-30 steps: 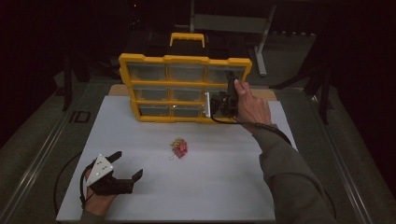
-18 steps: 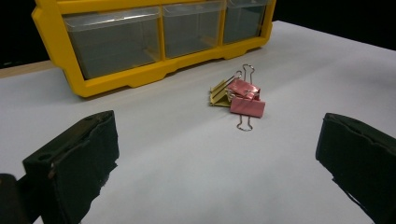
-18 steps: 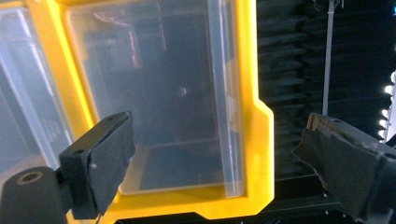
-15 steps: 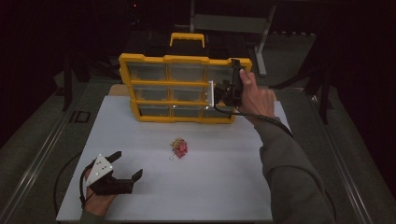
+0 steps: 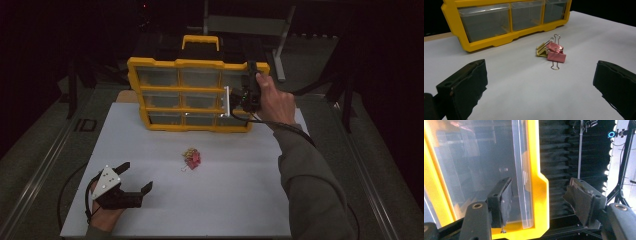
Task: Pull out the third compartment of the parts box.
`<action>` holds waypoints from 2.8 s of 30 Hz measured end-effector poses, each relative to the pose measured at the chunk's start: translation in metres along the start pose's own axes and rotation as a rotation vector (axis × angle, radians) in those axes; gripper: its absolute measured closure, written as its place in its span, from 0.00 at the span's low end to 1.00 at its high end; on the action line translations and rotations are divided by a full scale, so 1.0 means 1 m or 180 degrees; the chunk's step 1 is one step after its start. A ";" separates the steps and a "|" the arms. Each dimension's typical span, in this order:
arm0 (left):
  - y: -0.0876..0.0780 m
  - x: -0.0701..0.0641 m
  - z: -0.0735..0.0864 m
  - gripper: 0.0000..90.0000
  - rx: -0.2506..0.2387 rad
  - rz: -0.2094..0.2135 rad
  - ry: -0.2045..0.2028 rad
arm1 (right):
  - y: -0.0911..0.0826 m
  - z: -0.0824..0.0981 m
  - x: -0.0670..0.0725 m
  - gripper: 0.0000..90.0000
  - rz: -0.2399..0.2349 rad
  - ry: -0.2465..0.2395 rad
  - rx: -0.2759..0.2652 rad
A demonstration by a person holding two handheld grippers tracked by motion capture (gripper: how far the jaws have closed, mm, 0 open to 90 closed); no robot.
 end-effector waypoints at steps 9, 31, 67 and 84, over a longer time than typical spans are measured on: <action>0.000 0.000 0.000 0.00 0.0003 -0.0003 -0.0004 | 0.003 0.005 0.001 0.45 0.0058 -0.0021 0.0088; 0.001 0.000 0.001 0.00 0.0010 0.0013 -0.0001 | -0.004 0.005 0.005 0.60 0.0141 -0.0235 0.0040; 0.001 0.000 0.001 0.00 0.0023 0.0018 0.0006 | -0.020 0.003 0.002 0.88 -0.0375 -0.0354 -0.0006; 0.001 0.000 0.001 0.00 0.0033 0.0013 0.0005 | -0.038 0.006 -0.001 0.88 -0.0398 -0.0340 -0.0102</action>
Point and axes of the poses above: each handheld gripper's, and its own axes: y roughly forward along the jaws, z roughly out of its underside, x roughly to its left, the point moved 4 cm from there along y, roughly forward along the jaws, and after that the axes turned 9 degrees about -y, right-handed, at the moved point
